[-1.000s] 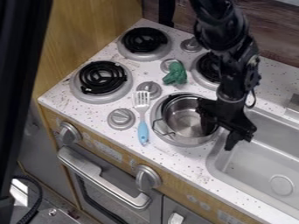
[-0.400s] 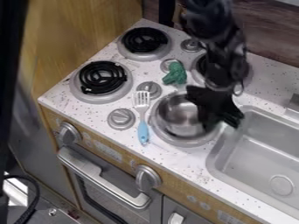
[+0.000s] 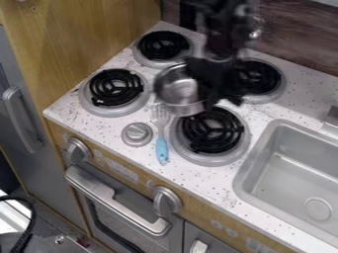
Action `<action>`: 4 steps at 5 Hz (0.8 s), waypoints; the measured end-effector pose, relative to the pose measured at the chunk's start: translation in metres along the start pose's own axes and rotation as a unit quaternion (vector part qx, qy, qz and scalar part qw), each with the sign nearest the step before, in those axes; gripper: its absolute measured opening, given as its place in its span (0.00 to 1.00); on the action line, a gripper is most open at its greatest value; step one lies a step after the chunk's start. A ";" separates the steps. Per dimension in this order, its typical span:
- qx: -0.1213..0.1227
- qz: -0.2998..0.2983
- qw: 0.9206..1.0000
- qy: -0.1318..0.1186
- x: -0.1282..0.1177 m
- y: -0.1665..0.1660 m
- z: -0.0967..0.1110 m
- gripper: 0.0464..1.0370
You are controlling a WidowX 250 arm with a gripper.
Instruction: Place the silver pot on the bottom left burner
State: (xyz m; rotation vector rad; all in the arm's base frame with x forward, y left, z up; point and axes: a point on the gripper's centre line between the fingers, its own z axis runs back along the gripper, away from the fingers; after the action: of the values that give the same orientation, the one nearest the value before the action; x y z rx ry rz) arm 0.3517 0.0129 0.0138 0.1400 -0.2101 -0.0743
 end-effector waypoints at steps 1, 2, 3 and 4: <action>0.014 0.044 0.999 0.002 -0.008 0.037 -0.006 0.02; 0.036 0.070 0.997 0.012 -0.011 0.063 -0.017 0.02; 0.047 0.086 0.995 0.019 -0.003 0.088 -0.032 0.02; 0.043 0.111 0.992 0.037 -0.003 0.101 -0.055 0.02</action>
State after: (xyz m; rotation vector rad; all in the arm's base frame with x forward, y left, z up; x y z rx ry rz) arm 0.3662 0.1203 -0.0257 0.2049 -0.1533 0.1625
